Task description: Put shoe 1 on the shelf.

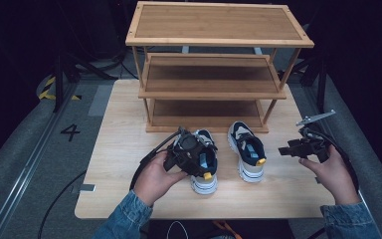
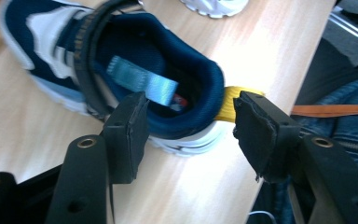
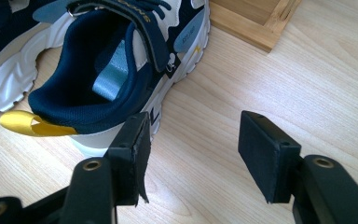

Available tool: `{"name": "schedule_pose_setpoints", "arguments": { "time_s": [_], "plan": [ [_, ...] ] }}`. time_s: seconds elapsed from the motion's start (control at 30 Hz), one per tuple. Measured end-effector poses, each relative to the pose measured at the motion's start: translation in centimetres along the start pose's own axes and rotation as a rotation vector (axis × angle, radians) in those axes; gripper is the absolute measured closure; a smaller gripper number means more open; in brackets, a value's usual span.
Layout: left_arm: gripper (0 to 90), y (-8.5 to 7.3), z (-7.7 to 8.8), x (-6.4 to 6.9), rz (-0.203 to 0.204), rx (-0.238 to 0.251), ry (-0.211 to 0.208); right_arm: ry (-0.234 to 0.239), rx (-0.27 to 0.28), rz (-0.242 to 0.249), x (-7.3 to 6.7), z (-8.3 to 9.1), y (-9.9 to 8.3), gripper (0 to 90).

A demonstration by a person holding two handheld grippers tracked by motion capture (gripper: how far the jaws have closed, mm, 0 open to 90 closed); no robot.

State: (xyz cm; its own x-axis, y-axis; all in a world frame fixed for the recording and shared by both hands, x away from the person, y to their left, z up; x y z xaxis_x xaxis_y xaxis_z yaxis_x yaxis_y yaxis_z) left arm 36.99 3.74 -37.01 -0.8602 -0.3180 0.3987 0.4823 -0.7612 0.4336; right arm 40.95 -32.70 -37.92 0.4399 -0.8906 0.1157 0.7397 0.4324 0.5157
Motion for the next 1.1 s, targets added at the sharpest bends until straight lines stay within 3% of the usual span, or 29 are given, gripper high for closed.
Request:
{"name": "schedule_pose_setpoints", "arguments": {
  "time_s": [0.3,0.63,1.1],
  "plan": [
    [40.6,0.9,-2.6,0.1,-0.015,-0.055,-0.053,-0.002,-0.008,0.0,0.0,-0.1,-0.4,45.0],
    [41.0,1.3,-4.6,-0.2,-0.012,-0.118,-0.043,-0.01,-0.008,-0.013,0.2,0.2,-0.8,45.0],
    [50.0,1.4,-6.8,-0.7,-0.001,-0.181,-0.028,-0.011,-0.014,-0.017,0.3,0.1,-1.0,45.0]
  ]
}}
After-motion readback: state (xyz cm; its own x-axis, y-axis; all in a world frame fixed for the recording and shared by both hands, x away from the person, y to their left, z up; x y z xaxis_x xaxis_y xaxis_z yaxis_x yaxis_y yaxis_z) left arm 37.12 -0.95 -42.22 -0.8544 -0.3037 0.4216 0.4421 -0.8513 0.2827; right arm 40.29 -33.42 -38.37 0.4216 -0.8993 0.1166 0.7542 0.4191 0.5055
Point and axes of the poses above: each handheld gripper's, and its own axes: z roughly backward along the jaws, y roughly out of its top, x roughly to its right, the point moved 2 cm from there along -z, roughly forward along the jaws, and after that the axes turned 15 degrees about -y, right-handed, at the moved point
